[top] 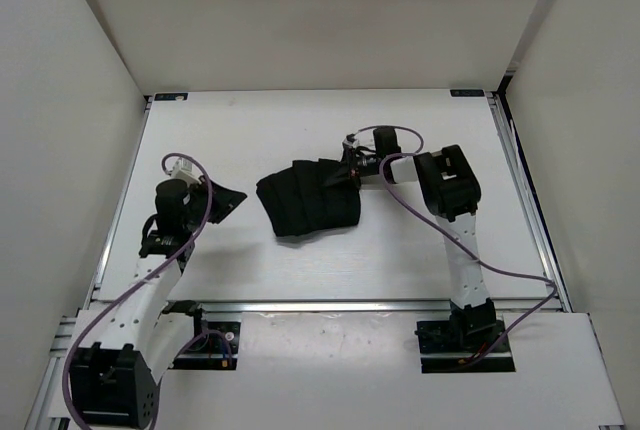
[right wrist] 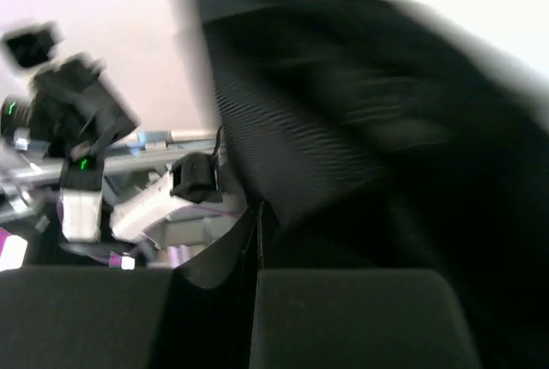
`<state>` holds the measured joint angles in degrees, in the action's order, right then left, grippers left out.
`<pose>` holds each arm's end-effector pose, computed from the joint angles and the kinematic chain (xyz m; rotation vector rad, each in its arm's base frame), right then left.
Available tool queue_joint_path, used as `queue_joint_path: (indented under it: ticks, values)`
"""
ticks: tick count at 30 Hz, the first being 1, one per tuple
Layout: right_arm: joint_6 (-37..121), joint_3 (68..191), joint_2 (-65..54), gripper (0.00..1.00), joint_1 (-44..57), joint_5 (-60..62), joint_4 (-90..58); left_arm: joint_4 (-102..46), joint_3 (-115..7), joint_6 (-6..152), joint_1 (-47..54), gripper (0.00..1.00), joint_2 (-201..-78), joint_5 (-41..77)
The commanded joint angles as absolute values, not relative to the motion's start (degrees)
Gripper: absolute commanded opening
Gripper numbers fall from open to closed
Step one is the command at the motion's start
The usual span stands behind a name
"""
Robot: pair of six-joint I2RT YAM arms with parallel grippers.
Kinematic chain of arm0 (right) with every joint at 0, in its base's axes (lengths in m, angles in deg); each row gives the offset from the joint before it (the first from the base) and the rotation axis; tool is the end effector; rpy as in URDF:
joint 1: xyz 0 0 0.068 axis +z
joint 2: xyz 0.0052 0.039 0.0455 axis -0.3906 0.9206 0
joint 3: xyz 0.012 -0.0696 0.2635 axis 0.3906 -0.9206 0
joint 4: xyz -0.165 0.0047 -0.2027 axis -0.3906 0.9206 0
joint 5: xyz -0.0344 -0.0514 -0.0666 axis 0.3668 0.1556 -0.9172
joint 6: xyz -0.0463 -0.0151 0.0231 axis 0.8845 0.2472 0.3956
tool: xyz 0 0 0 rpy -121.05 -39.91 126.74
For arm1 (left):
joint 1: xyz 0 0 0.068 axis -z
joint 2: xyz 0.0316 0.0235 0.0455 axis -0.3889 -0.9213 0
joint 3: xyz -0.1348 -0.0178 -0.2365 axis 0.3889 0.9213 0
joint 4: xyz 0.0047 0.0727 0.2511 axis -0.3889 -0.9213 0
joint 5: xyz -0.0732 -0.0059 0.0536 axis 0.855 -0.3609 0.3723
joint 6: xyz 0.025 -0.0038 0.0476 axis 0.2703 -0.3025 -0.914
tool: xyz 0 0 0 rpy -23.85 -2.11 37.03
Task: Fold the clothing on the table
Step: Fold the skirt
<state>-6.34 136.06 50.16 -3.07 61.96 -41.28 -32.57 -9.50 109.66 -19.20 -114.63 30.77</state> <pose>0.4392 0.1944 0.0879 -0.1763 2.3522 1.9679 0.1979 -0.0253 0.2295 -0.5747 2.0401 -0.9249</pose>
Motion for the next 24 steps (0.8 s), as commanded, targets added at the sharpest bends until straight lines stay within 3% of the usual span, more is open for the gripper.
queue_joint_path:
  ticks: [1,4,8,9,10,11,12,13,14,19,24]
  values:
    - [-7.2,140.7,53.1,0.01,-3.6,60.6,-38.5,-43.8,-13.5,106.0,-19.5,0.13,-111.1,28.4]
    - [-8.9,142.0,52.4,0.0,-3.9,60.6,-38.7,-47.0,-13.8,107.5,-20.7,0.36,-107.5,27.1]
    - [-16.5,140.3,45.2,0.0,-5.8,57.3,-40.3,-50.6,-13.1,107.9,-22.2,0.47,-101.0,24.1]
    - [-17.6,140.0,41.6,0.1,-6.5,57.4,-40.9,-53.7,-14.0,106.9,-22.4,0.48,-100.3,23.9]
    - [-19.6,139.5,37.8,0.35,-7.1,56.9,-42.2,-54.8,-15.2,105.8,-22.7,0.5,-100.6,24.1]
    - [-20.5,138.7,33.5,0.5,-7.6,56.8,-44.1,-57.7,-15.9,104.6,-22.9,0.52,-100.9,24.4]
    - [-20.8,138.5,31.4,0.88,-8.1,56.8,-44.5,-61.6,-18.0,102.6,-22.9,0.53,-102.5,23.8]
    - [-18.4,137.9,27.6,0.99,-8.3,56.7,-45.8,-63.9,-20.7,99.4,-22.7,0.63,-103.6,23.4]
    - [-14.4,137.7,24.0,0.99,-8.6,57.1,-44.6,-67.1,-22.4,96.7,-22.3,0.98,-106.1,23.5]
    - [7.2,130.0,11.2,0.99,-10.4,51.3,-21.4,-89.5,-42.7,86.6,-9.4,0.98,-124.5,10.5]
    - [24.6,122.2,0.9,0.99,-15.0,44.1,-2.5,-91.9,-48.2,83.1,-10.7,0.99,-129.0,14.5]
